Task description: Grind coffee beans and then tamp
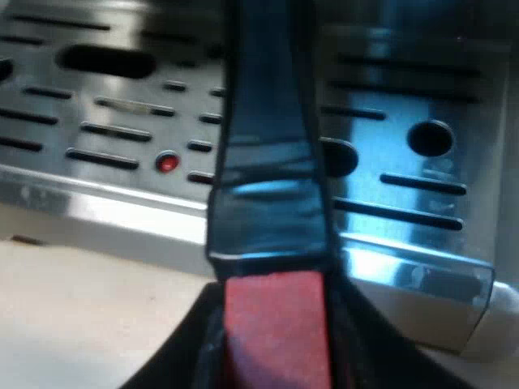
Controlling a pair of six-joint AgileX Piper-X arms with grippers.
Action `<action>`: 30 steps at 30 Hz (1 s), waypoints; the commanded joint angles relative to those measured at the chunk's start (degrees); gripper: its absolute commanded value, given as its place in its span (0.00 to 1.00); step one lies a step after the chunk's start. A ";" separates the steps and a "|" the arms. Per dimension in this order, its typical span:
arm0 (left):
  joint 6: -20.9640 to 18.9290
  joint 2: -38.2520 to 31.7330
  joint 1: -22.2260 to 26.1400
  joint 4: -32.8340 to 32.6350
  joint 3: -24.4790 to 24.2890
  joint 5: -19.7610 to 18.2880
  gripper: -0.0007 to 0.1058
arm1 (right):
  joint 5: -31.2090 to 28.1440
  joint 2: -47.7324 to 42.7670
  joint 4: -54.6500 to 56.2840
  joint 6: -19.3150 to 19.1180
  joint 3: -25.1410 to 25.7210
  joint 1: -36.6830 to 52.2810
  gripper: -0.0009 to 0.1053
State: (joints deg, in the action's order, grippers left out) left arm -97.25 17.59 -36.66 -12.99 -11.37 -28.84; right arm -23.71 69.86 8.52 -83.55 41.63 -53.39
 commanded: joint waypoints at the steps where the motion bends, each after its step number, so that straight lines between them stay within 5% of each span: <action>1: -0.58 0.08 -0.19 0.54 -0.45 -0.17 0.69 | 5.04 -0.01 -2.34 -1.83 0.67 -0.14 0.01; 13: -0.58 0.08 -0.19 0.54 -0.45 -0.17 0.69 | 7.85 -0.34 -2.34 -1.83 0.67 -3.97 0.01; 22: -0.58 0.08 -0.19 0.54 -0.45 -0.17 0.69 | 4.45 -1.02 -1.00 4.27 0.67 -7.57 0.01; 30: -0.58 0.08 -0.19 0.54 -0.45 -0.17 0.69 | -4.89 -1.15 1.19 7.65 0.67 -13.25 0.01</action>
State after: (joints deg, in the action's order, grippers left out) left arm -97.25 17.59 -36.66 -13.13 -11.37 -28.84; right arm -31.65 69.47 12.23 -73.37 41.34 -65.06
